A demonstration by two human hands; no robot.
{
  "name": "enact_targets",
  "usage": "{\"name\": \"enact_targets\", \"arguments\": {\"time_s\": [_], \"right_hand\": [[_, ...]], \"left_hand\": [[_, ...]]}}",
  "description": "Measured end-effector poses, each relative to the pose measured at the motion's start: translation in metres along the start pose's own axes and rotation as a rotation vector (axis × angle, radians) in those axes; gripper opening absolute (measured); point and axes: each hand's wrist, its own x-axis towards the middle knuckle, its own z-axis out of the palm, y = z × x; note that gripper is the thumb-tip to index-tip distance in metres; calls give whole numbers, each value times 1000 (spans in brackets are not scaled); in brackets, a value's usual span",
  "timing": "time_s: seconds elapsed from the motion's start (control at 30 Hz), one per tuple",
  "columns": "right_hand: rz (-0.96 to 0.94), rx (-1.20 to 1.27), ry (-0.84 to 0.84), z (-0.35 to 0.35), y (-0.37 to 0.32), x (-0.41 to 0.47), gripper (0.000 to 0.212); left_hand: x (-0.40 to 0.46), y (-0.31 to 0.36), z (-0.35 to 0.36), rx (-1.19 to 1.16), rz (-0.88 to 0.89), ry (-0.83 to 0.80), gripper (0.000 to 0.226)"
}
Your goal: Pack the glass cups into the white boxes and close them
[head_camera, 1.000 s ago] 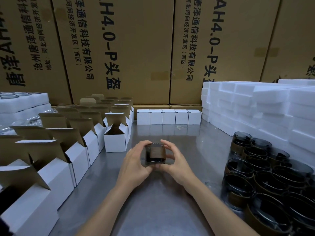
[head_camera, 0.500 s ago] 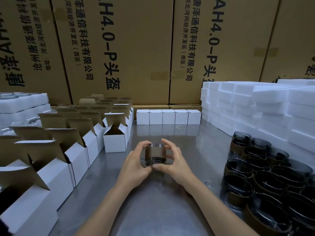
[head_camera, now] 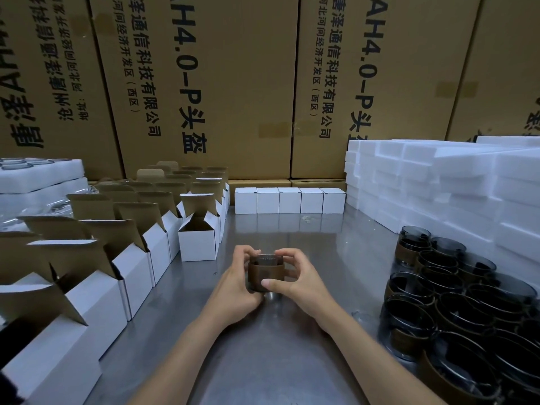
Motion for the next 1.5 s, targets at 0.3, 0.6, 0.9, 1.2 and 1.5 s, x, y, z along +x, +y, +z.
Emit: {"name": "enact_targets", "arguments": {"time_s": [0.3, 0.6, 0.9, 1.2, 1.5], "right_hand": [[17, -179, -88, -1, -5, -1, 65], [111, 10, -68, 1, -7, 1, 20], [85, -7, -68, 3, -7, 3, 21], [76, 83, 1, 2, -7, 5, 21], [110, 164, 184, 1, -9, 4, 19]], "left_hand": [[-9, 14, -1, 133, 31, -51, 49], [1, 14, -13, -206, -27, 268, 26], [51, -9, -42, 442, -425, 308, 46], [44, -2, -39, 634, -229, 272, 38], [22, 52, -6, 307, 69, 61, 30]]}}
